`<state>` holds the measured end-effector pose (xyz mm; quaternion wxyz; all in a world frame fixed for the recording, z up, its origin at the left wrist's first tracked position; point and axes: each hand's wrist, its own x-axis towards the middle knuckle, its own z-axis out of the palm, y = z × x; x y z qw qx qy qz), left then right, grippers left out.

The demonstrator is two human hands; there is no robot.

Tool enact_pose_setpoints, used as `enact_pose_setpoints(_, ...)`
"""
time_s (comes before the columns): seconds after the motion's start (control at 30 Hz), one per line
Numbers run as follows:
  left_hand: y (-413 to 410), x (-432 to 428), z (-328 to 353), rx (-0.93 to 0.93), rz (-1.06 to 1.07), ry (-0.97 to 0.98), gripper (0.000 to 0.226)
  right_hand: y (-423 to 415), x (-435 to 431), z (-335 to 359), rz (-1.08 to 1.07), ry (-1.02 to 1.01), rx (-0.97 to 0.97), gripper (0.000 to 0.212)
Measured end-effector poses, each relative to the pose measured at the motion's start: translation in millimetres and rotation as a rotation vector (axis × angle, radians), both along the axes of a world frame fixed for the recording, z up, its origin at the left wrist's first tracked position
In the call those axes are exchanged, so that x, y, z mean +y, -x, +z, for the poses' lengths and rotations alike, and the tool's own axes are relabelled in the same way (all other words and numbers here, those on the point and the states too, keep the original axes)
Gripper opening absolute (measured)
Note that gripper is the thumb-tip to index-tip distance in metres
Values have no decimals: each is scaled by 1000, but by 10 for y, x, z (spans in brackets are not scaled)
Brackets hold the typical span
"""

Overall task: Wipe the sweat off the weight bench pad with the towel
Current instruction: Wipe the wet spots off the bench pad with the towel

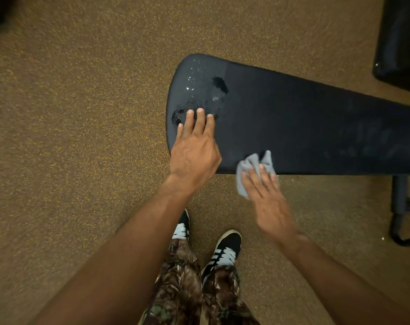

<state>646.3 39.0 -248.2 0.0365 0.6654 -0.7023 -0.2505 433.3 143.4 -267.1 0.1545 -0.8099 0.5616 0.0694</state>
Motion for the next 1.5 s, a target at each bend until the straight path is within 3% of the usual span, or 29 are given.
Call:
enact_pose_setpoints(0.1,42,15,-21,-12,-7,-10,58,247,56,58,-264,-34,7,84)
enact_pose_setpoints(0.2,66,17,-36,-22,11,-2,57,-11,49,108,-397,-72,-91,64)
enact_pose_setpoints(0.4,46,22,-66,-7,15,3,58,-905,-55,46,-162,-78,-197,66)
enact_pose_setpoints(0.57,32,40,-68,-3,29,27,59,-405,-89,56,-30,-65,-76,77)
enact_pose_setpoints(0.83,38,42,-62,-3,32,24,59,460,-162,136,-305,-49,126,74)
enact_pose_setpoints(1.0,55,41,-89,-5,35,40,58,-161,-105,98,-435,-37,-44,59)
enact_pose_setpoints(1.2,7,36,-95,49,28,35,55,-980,-102,58,-140,-61,-212,63)
enact_pose_setpoints(1.3,-58,38,-26,222,97,16,49,-939,-146,102,-116,-137,-323,57)
enact_pose_setpoints(1.4,-142,87,122,457,254,89,41,-814,-147,254,-280,-189,-531,53)
enact_pose_setpoints(1.5,-157,229,298,577,348,117,32,-772,-194,467,-532,-149,-662,52)
